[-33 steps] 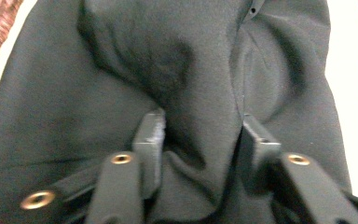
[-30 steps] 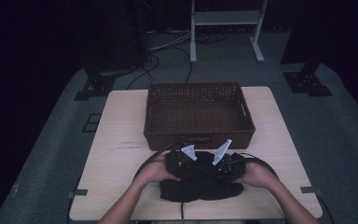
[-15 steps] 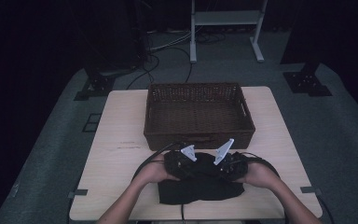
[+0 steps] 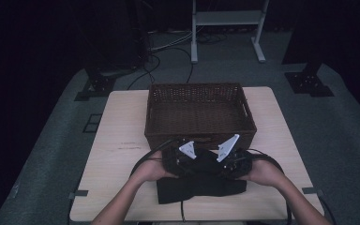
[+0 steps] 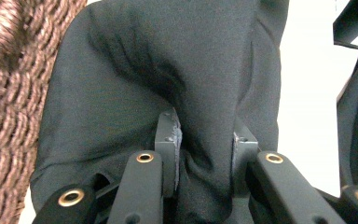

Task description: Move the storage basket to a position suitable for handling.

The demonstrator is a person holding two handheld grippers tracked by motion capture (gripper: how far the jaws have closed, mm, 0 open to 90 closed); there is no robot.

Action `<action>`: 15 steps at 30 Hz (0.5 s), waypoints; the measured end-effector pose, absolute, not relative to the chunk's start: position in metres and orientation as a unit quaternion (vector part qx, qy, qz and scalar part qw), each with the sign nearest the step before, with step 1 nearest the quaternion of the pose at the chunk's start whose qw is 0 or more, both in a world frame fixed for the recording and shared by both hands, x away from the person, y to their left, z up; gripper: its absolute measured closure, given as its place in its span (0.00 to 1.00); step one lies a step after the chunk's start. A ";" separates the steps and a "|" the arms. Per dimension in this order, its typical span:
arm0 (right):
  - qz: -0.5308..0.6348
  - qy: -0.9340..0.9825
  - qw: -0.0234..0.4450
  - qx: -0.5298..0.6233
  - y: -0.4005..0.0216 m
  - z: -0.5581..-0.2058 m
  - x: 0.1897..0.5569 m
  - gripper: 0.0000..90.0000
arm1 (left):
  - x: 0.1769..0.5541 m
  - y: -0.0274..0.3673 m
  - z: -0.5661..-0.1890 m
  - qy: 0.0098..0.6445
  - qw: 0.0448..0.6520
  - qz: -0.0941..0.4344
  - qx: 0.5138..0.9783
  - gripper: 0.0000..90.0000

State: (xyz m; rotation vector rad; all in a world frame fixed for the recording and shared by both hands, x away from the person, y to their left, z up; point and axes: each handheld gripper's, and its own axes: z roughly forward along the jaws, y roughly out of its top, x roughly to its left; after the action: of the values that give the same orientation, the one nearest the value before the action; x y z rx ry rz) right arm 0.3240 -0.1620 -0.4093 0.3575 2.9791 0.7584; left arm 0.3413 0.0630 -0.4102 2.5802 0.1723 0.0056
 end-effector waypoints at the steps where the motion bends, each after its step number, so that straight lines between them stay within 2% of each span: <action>1: 0.245 0.962 0.023 0.115 -0.162 -0.409 0.324 0.81 | 0.341 0.063 -0.410 0.064 0.274 0.002 0.960 0.79; 15: 0.261 0.959 0.038 0.103 -0.164 -0.378 0.320 0.81 | 0.338 0.066 -0.381 0.053 0.283 0.019 0.957 0.79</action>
State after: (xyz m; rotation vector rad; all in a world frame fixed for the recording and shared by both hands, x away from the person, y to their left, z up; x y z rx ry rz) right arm 0.3202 -0.1638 -0.3779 0.3155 2.9430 0.8014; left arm 0.3376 0.0662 -0.3807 2.5626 0.1417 0.0497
